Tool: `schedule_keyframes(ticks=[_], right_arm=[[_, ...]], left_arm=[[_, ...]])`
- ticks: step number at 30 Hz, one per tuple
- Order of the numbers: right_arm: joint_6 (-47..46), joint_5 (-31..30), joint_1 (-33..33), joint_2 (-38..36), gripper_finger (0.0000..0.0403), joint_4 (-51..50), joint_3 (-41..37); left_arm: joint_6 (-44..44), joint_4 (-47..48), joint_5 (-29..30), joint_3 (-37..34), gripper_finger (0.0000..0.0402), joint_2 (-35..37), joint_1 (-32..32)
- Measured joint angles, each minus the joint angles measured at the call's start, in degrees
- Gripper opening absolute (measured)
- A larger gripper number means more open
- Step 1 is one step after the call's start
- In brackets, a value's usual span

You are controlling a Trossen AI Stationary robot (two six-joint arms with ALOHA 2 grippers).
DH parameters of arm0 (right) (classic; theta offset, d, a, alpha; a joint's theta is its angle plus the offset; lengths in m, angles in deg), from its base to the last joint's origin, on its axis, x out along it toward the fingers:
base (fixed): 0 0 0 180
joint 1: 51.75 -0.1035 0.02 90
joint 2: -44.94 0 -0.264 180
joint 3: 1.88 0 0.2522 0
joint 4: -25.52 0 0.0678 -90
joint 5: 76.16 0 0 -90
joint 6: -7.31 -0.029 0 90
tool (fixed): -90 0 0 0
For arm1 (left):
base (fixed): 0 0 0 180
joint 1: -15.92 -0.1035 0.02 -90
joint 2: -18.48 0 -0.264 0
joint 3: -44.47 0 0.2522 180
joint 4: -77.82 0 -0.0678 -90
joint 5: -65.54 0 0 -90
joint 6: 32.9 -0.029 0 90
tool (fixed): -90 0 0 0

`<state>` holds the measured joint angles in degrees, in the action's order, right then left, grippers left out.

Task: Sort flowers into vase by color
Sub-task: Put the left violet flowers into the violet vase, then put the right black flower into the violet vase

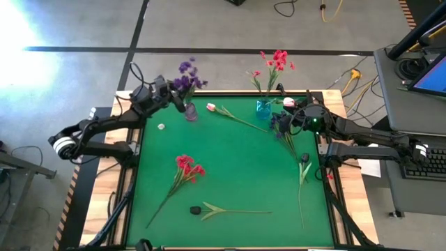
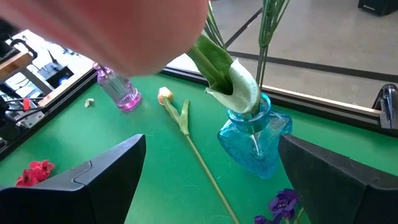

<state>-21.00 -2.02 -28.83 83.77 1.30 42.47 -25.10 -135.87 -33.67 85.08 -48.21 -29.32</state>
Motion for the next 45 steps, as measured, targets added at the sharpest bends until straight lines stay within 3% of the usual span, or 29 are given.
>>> schedule_keyframes(ticks=[8,16,20,23,28,31,39,45], right_arm=[[-1.4,1.6,0.0,0.0,0.0359,-0.1,0.2],[-5.3,10.3,0.0,0.0,0.0359,-0.9,1.0],[-9.8,13.9,0.0,1.2,0.0359,-4.2,1.0],[-12.5,19.9,0.0,3.4,0.0359,-5.4,1.0],[-17.5,31.3,-2.2,9.9,0.0359,-6.1,3.2],[-19.3,34.8,-5.3,14.2,0.0359,-12.8,7.0],[-26.1,27.3,-15.5,22.3,0.0359,-50.8,23.1],[-41.9,24.8,-25.5,22.1,0.0359,-61.6,27.5]], left_arm=[[-2.8,26.1,0.1,1.5,0.0196,9.8,0.0],[-0.7,56.3,0.3,8.0,0.0202,16.6,0.0],[2.5,66.0,1.0,11.3,0.0201,17.3,0.1],[4.3,71.4,1.2,12.2,0.0201,17.5,0.8],[5.8,74.0,1.2,11.9,0.0201,18.8,4.2],[6.7,74.0,1.2,11.0,0.0201,20.2,7.2],[8.0,73.8,5.5,9.7,0.0201,26.1,14.7],[7.8,73.4,8.1,9.1,0.0201,29.8,17.3]])
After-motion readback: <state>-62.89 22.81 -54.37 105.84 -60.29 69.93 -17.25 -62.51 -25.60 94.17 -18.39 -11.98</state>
